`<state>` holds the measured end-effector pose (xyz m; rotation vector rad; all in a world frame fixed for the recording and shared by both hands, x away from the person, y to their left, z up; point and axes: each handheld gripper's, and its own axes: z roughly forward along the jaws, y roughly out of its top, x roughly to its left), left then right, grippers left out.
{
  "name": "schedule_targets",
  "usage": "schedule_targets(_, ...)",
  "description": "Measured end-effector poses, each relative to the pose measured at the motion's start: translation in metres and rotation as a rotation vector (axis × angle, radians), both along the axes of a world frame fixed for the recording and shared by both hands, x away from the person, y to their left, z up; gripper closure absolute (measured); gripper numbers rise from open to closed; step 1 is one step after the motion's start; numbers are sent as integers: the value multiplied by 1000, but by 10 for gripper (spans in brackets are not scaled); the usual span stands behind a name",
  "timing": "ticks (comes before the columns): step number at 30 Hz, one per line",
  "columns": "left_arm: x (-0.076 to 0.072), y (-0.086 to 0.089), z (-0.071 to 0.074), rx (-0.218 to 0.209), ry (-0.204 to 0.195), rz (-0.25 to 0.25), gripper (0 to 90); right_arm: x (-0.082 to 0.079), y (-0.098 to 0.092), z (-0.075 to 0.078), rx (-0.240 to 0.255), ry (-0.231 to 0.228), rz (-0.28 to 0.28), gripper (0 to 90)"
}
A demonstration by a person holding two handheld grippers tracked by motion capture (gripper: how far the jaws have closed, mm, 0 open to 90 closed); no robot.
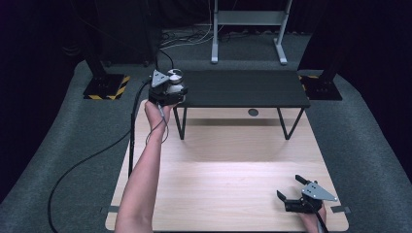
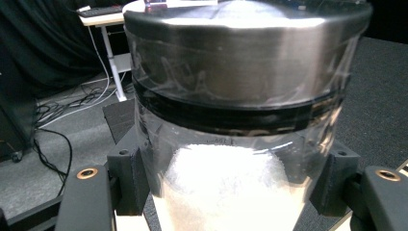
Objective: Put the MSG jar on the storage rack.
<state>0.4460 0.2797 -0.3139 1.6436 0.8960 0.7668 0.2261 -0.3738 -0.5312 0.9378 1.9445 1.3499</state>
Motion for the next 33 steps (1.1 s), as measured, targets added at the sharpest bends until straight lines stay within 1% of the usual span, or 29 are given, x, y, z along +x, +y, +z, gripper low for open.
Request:
schedule_targets(5,0,1,0,0,1,-2,310,0,0,0,0,0,1,0)
schedule_targets(7,0,0,2,7,6,-3,307,0,0,0,1,0,2,0)
schedule_targets(8,-2,-2,2,9,-2,14,267,1,-1,0,2,0,4,0)
schedule_targets(9,-3,-4,6,-28,32,30,115,1,-1,0,5,0,7,0)
schedule_targets(10,-3,-4,6,-28,32,30,5,1,-1,0,5,0,7,0)
schedule_targets(11,-10,0,15,1,54,-9,0,1,-2,-1,10,-5,11,0)
schedule_targets(12,-10,0,15,1,54,-9,1,1,-2,-1,10,-5,11,0)
schedule_targets(13,-15,-2,19,28,55,-3,1,0,-2,-1,11,-5,11,0)
schedule_targets(14,-25,-3,24,65,57,-2,1,1,-2,-1,10,-5,12,0)
schedule_targets(15,-25,-3,24,65,57,-2,1,1,-2,-1,10,-5,12,0)
schedule_targets(16,-37,-5,29,101,56,12,1,0,-2,-1,7,-4,11,0)
schedule_targets(18,-51,-6,31,127,63,29,1,0,-1,-1,10,-5,8,0)
schedule_targets(19,-56,-4,31,134,69,27,1,0,-1,-1,11,-5,7,0)
schedule_targets(20,-61,-3,31,134,82,27,1,0,-1,-1,11,-4,6,0)
schedule_targets(21,-66,-3,30,146,87,28,1,0,-1,-1,11,-5,6,0)
schedule_targets(25,-88,1,21,173,93,12,1,1,-1,0,7,0,10,0)
schedule_targets(26,-88,1,21,173,93,12,1,1,-1,0,7,0,10,0)
schedule_targets(27,-97,1,17,188,95,5,1,1,-1,0,8,0,9,0)
schedule_targets(28,-102,1,14,191,96,4,1,1,-1,0,8,0,9,0)
schedule_targets(30,-111,-1,9,230,105,2,1,0,-1,-1,9,-1,8,0)
schedule_targets(31,-111,-1,9,230,105,2,1,0,-1,-1,9,-1,8,0)
schedule_targets(32,-116,-1,4,257,107,-9,1,0,-1,-1,9,-1,7,0)
schedule_targets(33,-119,-1,1,267,114,-13,1,0,-1,-1,9,-1,6,0)
